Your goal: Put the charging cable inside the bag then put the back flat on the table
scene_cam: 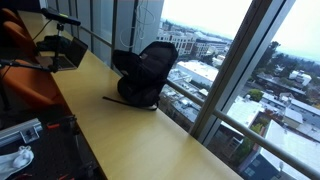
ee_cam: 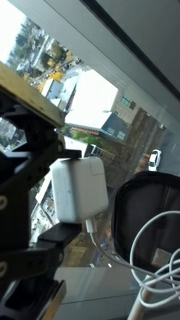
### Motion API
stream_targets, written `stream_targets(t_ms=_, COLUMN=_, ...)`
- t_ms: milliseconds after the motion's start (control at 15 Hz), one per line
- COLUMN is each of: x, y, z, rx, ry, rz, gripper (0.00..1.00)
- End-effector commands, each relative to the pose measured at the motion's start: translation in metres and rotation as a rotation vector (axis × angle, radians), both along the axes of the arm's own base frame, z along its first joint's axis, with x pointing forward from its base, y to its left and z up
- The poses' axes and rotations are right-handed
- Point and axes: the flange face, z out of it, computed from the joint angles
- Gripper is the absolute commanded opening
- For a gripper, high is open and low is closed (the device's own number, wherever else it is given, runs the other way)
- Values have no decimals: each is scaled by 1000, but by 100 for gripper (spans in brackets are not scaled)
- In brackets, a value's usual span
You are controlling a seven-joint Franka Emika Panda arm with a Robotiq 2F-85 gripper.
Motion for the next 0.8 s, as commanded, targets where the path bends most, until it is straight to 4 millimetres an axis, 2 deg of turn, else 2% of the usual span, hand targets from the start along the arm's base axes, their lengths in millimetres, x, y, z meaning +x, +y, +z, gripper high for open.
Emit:
stream_targets(t_ms=0, x=14, y=2, z=-16, rx=1, ry=32, rz=20, gripper=40)
stream_targets(t_ms=267, x=25, y=15, z=-46, rx=-16, ry=73, rz=25, gripper=40)
stream_targets(t_ms=533, x=39, y=11, z=-78, rx=-32, ry=126, rz=21, gripper=40)
stream_targets(t_ms=733, x=43, y=12, z=-98, rx=-44, ry=166, rz=23, gripper=40)
